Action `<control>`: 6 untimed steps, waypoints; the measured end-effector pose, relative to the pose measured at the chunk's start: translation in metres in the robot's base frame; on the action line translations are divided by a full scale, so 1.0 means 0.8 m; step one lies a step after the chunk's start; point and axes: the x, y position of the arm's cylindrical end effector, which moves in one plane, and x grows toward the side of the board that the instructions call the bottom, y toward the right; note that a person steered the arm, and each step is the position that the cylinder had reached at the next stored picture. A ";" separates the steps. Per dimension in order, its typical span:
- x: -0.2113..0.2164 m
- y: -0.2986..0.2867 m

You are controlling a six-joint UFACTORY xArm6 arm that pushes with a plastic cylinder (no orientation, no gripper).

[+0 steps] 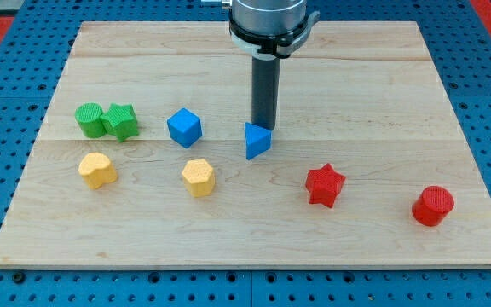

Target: Move the arm close to blue triangle

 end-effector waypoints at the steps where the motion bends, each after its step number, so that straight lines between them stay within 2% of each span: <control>1: -0.001 0.000; 3: -0.001 0.003; 4: -0.002 0.060; 5: -0.009 0.158; 6: 0.004 0.153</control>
